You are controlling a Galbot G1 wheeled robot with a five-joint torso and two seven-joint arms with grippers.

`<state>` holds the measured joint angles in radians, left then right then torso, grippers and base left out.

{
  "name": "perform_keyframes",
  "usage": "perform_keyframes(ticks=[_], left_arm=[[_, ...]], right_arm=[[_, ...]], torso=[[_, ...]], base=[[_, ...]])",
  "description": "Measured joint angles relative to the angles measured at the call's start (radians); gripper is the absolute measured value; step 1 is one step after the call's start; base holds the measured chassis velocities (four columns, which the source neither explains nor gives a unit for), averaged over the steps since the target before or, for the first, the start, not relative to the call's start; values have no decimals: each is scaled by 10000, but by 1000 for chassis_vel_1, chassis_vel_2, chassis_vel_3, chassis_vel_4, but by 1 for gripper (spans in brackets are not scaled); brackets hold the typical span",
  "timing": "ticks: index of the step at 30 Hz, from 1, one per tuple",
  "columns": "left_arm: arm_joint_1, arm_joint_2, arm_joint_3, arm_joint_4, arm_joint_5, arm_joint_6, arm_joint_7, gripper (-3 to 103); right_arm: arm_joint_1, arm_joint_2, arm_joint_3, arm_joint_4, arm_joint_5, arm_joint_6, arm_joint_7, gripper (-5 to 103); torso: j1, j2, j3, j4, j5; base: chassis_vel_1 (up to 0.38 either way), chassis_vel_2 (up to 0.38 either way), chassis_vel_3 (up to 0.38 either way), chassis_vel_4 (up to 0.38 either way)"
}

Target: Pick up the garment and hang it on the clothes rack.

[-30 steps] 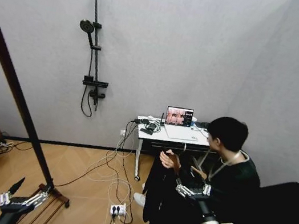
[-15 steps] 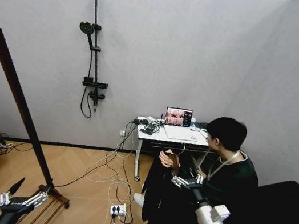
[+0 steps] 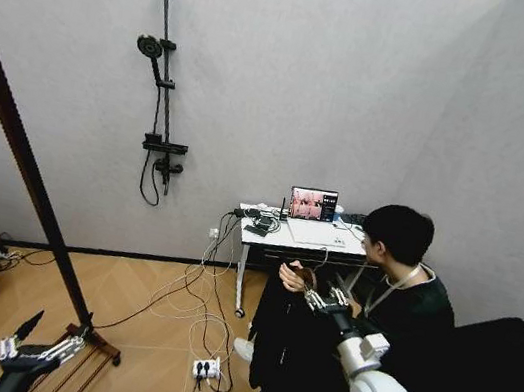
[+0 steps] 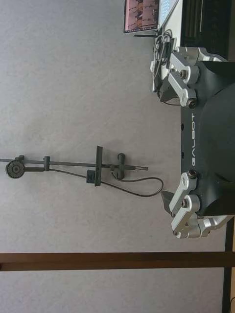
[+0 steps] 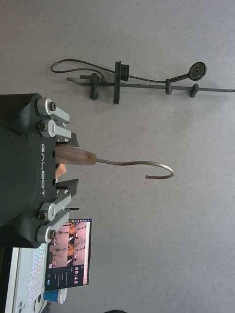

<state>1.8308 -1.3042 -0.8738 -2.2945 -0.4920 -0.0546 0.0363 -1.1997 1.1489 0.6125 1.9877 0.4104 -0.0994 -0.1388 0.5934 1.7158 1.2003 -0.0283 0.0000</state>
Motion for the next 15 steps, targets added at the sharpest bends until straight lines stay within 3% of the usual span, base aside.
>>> perform_keyframes(ticks=[1, 4, 9, 15], left_arm=[[0, 0, 0, 0, 0, 0, 0, 100], [0, 0, 0, 0, 0, 0, 0, 100], [0, 0, 0, 0, 0, 0, 0, 100], [0, 0, 0, 0, 0, 0, 0, 100]], right_arm=[[0, 0, 0, 0, 0, 0, 0, 42], [60, 25, -69, -52, 3, 40, 0, 27], [57, 51, -82, -47, 18, 74, 0, 10], [33, -24, -28, 31, 125, 77, 5, 10]], torso=[[0, 0, 0, 0, 0], [0, 0, 0, 0, 0], [-1, 0, 0, 0, 1], [-1, 0, 0, 0, 1]], base=[[0, 0, 0, 0], [0, 0, 0, 0], [0, 0, 0, 0], [0, 0, 0, 0]])
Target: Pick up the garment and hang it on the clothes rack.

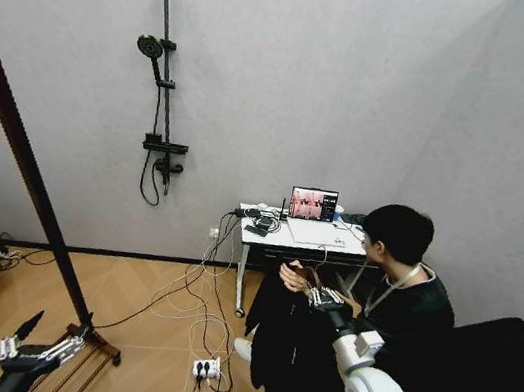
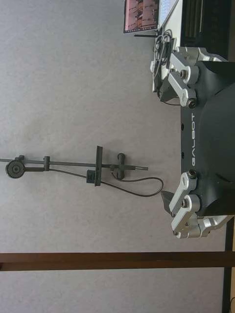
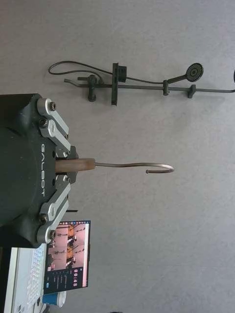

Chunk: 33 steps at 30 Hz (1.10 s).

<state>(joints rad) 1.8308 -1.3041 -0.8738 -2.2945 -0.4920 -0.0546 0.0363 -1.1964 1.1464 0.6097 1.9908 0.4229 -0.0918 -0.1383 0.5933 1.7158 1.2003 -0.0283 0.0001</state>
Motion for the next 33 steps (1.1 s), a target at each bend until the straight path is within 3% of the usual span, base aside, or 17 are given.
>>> perform_keyframes(ticks=[17, 24, 33], left_arm=[[0, 0, 0, 0, 0, 0, 1, 100], [0, 0, 0, 0, 0, 0, 0, 100], [0, 0, 0, 0, 0, 0, 0, 100]], right_arm=[[299, 30, 145, 432, 317, 362, -99, 10], [1619, -151, -656, -195, 457, 262, -6, 10], [2065, 35, -1628, -409, 471, 175, 108, 10]], torso=[[-1, 1, -1, -2, 0], [0, 0, 0, 1, -4], [-1, 0, 0, -2, -1]], base=[[0, 0, 0, 0], [0, 0, 0, 0], [0, 0, 0, 0]])
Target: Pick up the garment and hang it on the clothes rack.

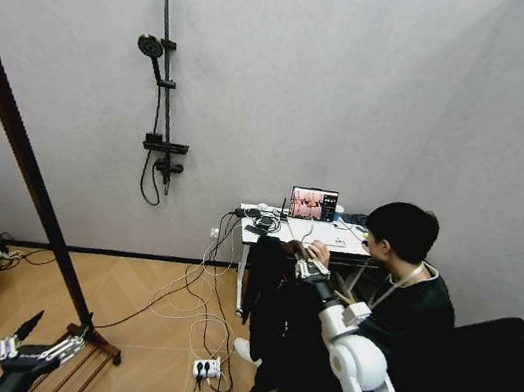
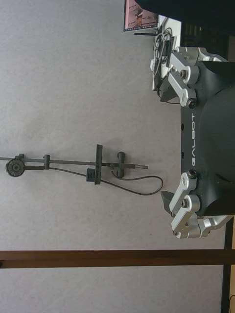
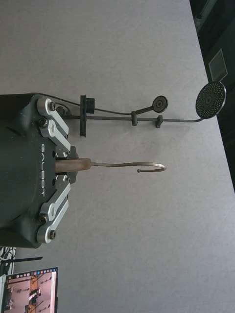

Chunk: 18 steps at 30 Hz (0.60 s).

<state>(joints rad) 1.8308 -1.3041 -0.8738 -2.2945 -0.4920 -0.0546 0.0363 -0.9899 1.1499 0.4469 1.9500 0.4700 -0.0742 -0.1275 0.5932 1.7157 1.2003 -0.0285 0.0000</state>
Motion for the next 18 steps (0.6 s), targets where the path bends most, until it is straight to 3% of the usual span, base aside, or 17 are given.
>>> perform_keyframes(ticks=[18], left_arm=[[0, 0, 0, 0, 0, 0, 0, 100]], right_arm=[[799, -88, -971, -411, 251, -113, 318, 10]], torso=[[1, 0, 0, 1, 0]], base=[[59, 52, 55, 57]])
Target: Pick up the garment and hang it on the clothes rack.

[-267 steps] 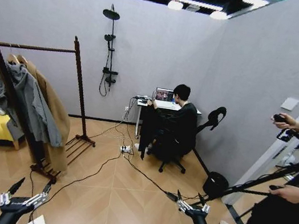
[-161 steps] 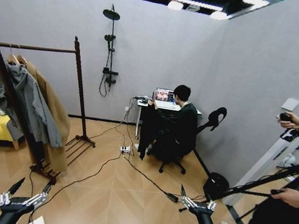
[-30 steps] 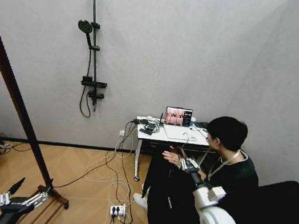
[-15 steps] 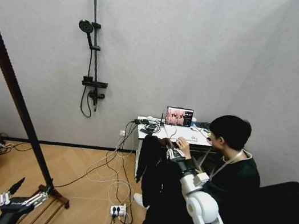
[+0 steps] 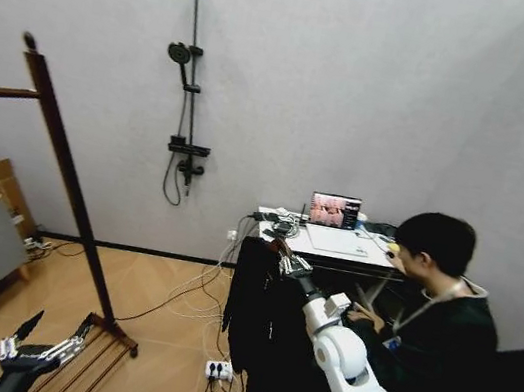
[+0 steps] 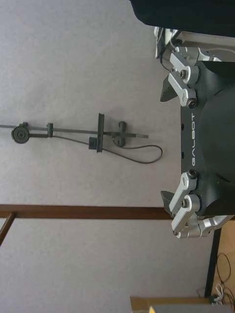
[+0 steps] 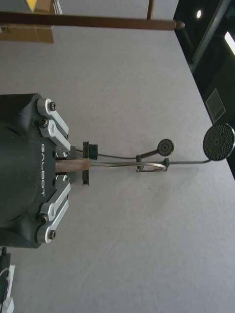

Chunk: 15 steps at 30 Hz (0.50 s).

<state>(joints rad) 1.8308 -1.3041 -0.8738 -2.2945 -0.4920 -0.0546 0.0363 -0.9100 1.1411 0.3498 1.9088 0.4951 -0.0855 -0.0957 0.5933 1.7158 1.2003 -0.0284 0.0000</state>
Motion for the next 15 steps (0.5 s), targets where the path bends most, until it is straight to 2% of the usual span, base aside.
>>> perform_keyframes(ticks=[15], left_arm=[[0, 0, 0, 0, 0, 0, 0, 100]], right_arm=[[225, -3, -153, 256, 61, -6, -245, 10]], torso=[[0, 1, 0, 0, 0]], base=[[108, 117, 119, 120]])
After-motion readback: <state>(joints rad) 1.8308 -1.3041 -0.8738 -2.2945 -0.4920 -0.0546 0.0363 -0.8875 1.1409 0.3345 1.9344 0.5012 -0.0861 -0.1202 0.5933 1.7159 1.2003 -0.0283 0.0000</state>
